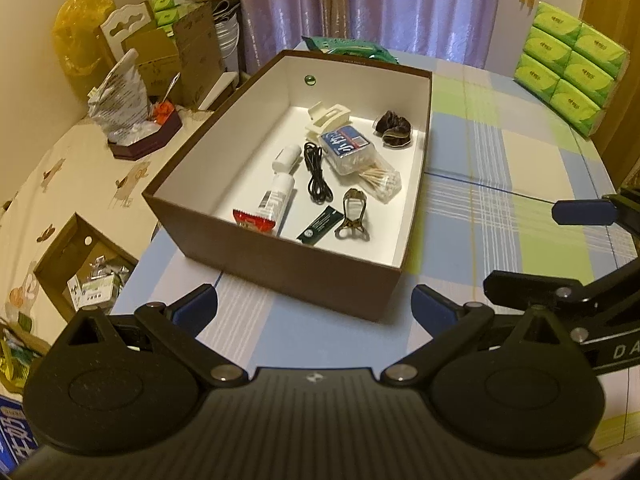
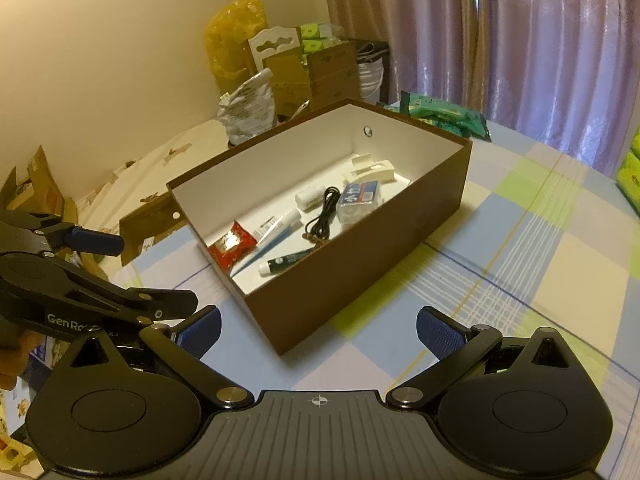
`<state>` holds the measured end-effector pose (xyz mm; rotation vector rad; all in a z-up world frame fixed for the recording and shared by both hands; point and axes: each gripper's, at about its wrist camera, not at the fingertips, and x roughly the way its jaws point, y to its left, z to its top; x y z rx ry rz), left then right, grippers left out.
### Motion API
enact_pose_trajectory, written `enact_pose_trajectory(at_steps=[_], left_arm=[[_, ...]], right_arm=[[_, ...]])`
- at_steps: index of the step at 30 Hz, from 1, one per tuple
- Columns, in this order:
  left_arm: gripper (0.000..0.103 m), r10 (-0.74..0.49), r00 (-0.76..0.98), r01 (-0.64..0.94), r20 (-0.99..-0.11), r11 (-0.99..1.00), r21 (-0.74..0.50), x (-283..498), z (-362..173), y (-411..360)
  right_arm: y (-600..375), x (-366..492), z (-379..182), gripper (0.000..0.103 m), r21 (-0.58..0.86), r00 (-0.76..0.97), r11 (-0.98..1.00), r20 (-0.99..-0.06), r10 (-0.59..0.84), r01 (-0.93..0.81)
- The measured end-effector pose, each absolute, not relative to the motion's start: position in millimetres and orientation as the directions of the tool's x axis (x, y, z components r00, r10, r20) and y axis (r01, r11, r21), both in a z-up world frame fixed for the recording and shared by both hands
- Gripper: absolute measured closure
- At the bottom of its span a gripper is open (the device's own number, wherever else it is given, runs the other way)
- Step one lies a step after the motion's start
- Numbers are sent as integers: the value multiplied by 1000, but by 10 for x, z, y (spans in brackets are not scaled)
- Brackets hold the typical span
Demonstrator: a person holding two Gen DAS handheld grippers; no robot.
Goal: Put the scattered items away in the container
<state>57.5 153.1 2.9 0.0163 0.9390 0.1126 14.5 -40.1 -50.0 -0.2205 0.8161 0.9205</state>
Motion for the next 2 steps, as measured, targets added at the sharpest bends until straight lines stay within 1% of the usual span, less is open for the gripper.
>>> enact_pose_trajectory(at_steps=[2], left_arm=[[1,115,582,-100,-805,993,70,557,20,1509]], right_arm=[[-427,137,-503,2,165,334,604,-707,623,-779]])
